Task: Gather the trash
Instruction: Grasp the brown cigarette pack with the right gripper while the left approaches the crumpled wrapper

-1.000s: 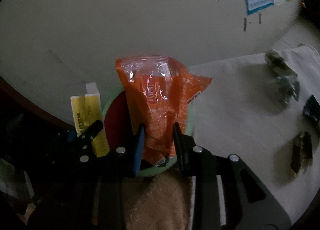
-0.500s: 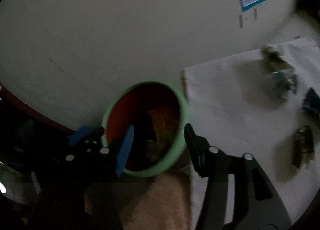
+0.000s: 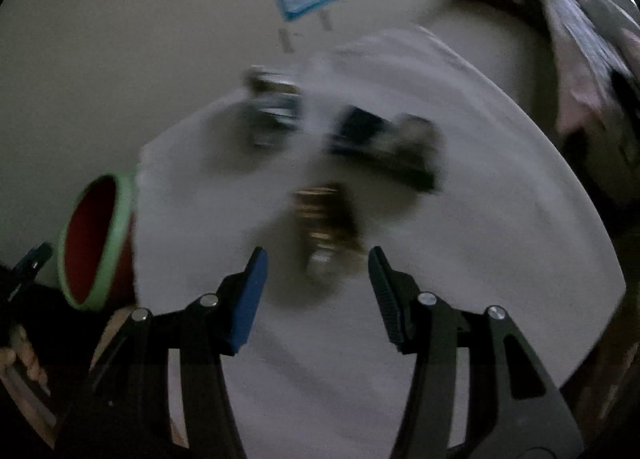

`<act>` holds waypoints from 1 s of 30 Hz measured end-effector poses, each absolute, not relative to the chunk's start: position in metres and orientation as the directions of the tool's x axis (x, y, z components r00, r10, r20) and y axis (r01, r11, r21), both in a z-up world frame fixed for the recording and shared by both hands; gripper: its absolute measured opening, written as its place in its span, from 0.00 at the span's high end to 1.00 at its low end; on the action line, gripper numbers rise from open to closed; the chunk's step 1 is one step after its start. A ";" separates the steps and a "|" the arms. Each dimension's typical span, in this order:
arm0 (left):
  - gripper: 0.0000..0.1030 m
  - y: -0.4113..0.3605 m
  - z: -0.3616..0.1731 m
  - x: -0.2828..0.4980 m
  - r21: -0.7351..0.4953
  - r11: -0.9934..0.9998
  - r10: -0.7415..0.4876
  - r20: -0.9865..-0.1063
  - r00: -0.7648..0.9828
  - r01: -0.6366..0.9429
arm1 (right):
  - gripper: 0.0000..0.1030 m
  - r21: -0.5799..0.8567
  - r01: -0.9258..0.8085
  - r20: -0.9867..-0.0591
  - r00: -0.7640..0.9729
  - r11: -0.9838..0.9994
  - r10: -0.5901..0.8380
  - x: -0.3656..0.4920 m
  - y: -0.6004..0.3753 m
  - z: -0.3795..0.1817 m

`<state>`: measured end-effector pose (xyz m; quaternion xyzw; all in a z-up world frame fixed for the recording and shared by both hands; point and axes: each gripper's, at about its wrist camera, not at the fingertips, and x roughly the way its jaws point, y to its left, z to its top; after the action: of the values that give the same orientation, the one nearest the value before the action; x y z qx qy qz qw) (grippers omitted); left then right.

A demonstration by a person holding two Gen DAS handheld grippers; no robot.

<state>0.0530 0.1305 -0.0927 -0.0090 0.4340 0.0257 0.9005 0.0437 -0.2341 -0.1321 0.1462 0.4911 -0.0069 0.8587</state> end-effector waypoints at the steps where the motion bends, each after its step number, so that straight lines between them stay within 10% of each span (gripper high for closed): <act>1: 0.46 0.123 -0.093 0.052 0.010 0.999 0.031 -0.785 0.619 -0.037 | 0.50 0.247 0.170 -0.848 0.515 0.954 0.127 0.044 -0.241 -0.137; 12: 0.43 0.066 -0.084 0.043 0.055 0.994 -0.015 -0.791 0.611 0.095 | 0.35 0.242 0.134 -0.873 0.461 0.961 0.156 0.092 -0.218 -0.178; 17: 0.38 0.030 -0.081 0.057 0.050 0.978 -0.088 -0.782 0.618 0.202 | 0.61 0.280 0.128 -0.862 0.469 0.951 0.191 0.090 -0.222 -0.183; 30: 0.38 -0.101 -0.133 0.166 0.141 0.911 -0.118 -0.811 0.573 0.387 | 0.62 0.364 0.185 -0.822 0.525 0.913 0.221 -0.043 -0.248 -0.179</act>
<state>0.1660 -0.1013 -0.1333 0.1532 0.4387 -0.1443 0.8736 -0.0428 -0.2485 -0.1792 0.2087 0.4871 0.0107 0.8480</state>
